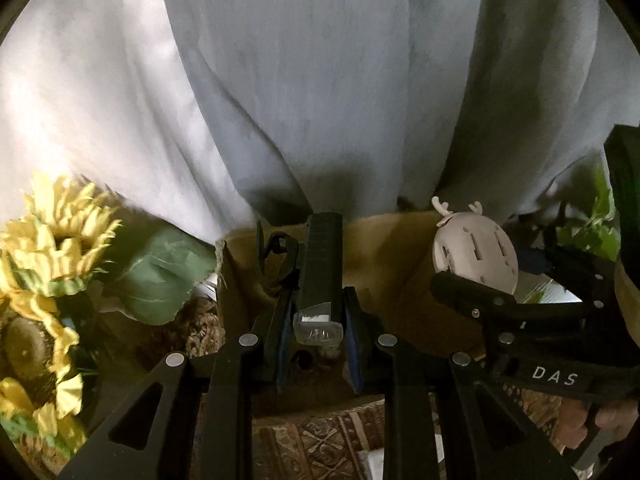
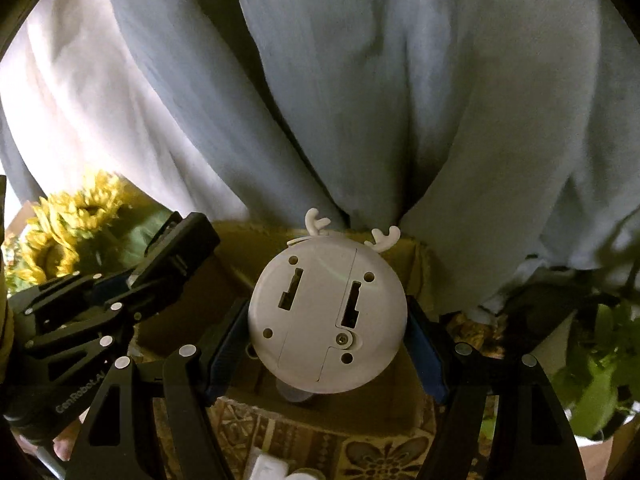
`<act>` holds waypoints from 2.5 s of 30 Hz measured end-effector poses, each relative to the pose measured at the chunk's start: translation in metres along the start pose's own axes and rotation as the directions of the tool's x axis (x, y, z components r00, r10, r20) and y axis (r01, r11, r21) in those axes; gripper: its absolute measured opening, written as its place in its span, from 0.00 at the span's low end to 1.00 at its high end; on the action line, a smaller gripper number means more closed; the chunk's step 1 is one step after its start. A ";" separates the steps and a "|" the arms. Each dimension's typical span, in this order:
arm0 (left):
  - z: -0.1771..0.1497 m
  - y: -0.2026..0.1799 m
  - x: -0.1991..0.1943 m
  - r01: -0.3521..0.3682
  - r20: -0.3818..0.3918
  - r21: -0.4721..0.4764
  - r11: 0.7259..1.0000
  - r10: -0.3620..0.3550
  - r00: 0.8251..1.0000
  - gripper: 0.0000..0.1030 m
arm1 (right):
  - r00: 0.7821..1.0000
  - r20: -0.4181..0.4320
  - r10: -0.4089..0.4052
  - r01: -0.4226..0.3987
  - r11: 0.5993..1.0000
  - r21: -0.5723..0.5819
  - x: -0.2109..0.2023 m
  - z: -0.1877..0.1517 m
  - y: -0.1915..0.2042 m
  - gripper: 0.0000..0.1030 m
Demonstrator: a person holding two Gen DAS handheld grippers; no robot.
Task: Organize rigid objects
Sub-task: 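Lift both held items and carry them over the cardboard box, then open both tools to drop the flashlight and deer plate into the box, then withdraw both open tools from the box toward the remote and jar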
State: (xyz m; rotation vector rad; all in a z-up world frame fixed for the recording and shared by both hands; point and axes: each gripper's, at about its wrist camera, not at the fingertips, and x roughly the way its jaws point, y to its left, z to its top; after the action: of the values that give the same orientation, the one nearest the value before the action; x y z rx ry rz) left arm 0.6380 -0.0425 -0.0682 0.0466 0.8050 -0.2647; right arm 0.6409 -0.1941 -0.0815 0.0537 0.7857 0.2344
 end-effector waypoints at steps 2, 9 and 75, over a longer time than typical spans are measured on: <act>0.001 0.001 0.010 -0.004 -0.034 -0.003 1.000 0.004 0.999 0.23 | 0.999 -0.031 0.008 -0.008 1.000 0.002 0.009 0.001 -0.001 0.72; 0.003 0.002 0.034 -0.014 -0.119 -0.018 1.000 0.011 0.993 0.23 | 0.993 -0.114 0.014 -0.012 1.000 0.016 0.035 0.004 -0.010 0.72; -0.164 -0.067 -0.081 -0.225 0.019 -0.091 0.970 0.228 0.974 0.55 | 0.989 0.144 0.036 -0.007 0.980 -0.200 -0.094 -0.133 0.002 0.75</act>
State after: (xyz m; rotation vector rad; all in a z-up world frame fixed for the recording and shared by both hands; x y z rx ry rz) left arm 0.4515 -0.0663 -0.1202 0.0510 0.7740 -0.0134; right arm 0.4820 -0.2189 -0.1101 -0.1086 0.6114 0.3251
